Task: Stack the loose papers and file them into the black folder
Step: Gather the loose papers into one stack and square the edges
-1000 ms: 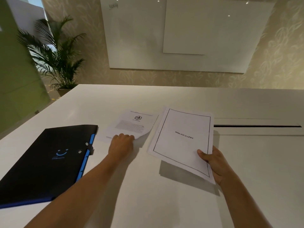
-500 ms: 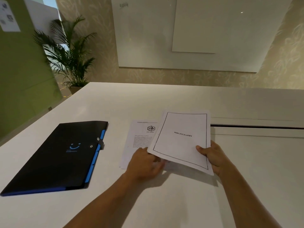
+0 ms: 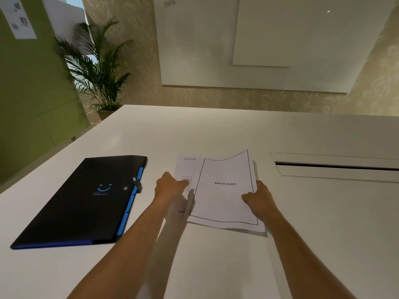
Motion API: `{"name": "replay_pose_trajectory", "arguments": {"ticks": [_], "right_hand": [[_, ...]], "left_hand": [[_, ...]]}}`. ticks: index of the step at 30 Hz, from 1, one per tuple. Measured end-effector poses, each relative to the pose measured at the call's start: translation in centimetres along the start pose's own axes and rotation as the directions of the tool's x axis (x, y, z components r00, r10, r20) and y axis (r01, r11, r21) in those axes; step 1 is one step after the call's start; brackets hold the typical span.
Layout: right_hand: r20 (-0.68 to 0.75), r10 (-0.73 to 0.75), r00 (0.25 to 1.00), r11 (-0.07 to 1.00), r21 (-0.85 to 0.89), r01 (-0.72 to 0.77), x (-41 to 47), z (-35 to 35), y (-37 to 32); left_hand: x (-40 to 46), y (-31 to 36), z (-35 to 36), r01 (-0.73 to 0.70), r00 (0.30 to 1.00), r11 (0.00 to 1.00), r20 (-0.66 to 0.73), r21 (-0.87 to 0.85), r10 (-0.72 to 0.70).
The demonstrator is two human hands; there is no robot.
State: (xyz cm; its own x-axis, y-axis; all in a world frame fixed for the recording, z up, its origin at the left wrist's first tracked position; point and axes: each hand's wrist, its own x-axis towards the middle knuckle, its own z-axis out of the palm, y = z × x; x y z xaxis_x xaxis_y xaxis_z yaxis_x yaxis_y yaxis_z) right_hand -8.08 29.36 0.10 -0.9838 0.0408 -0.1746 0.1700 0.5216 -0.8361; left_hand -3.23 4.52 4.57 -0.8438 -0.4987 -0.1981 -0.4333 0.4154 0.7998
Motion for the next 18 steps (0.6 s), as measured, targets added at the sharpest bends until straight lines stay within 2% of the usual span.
{"name": "replay_pose_trajectory", "arguments": {"ticks": [10,14,18], "right_hand": [[0.015,-0.002,1.000,0.998,-0.068,0.003,-1.4,0.4,-1.0],[-0.007,-0.057,0.998,0.980,-0.191,0.055,-1.9,0.8,-1.3],[-0.081,-0.148,0.986,0.895,-0.435,0.098,-2.4,1.7,-0.9]], "left_hand": [[2.8,-0.4,-0.8,0.170,0.978,0.978,0.144,-0.120,-0.153],[2.9,-0.5,0.0,0.150,0.981,0.984,0.141,-0.096,-0.136],[2.8,-0.4,0.5,0.128,0.979,0.990,0.168,-0.055,-0.117]]}}
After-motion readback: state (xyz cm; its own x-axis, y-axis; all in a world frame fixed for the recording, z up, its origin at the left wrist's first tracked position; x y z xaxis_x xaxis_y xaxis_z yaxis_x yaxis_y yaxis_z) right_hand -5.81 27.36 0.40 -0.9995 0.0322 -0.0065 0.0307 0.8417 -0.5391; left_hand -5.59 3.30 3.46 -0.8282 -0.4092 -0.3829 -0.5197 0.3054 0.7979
